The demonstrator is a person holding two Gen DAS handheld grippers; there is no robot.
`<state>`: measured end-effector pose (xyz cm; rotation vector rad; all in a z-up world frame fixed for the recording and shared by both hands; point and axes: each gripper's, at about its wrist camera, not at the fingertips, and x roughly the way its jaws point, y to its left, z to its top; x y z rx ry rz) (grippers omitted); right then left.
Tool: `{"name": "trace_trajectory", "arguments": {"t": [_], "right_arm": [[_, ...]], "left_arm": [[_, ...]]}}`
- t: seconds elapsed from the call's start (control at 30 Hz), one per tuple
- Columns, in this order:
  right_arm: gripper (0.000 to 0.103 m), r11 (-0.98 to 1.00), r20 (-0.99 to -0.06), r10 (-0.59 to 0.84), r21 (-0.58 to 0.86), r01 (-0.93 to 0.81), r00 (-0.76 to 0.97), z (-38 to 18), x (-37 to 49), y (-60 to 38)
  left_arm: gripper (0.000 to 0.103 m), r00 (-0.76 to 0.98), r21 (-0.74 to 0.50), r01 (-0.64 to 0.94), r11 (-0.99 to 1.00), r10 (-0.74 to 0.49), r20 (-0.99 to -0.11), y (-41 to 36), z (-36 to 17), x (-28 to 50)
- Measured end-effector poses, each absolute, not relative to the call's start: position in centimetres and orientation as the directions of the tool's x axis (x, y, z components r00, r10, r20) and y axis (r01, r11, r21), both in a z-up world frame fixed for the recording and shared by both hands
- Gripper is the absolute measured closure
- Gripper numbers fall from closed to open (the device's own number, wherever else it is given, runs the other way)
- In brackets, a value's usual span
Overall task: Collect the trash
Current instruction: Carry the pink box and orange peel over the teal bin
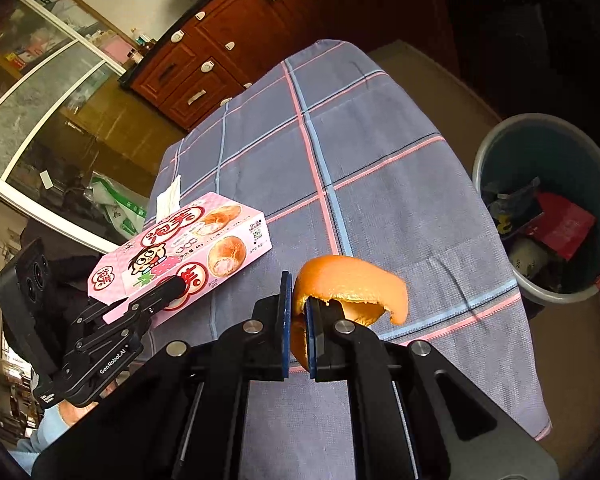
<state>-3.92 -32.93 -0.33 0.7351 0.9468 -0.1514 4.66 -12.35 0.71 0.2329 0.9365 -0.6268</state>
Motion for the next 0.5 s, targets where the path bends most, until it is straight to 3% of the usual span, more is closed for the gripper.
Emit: {"name": "trace_trajectory", "arguments": {"t": [0.2,0.5], "right_arm": [[0.097,0.758,-0.776,0.185,0.503,0.415,0.603,0.4,-3.8,-32.7],[0.097,0.744,-0.748,0.090,0.489,0.455,0.658,3.7,-6.8,-36.0]], "left_arm": [[0.102,0.500,-0.027,0.616,0.787,-0.417,-0.759,-13.3,3.3,3.2],[0.102,0.438,-0.080,0.722,0.687,-0.544,-0.716,-18.5,7.6,3.1]]}}
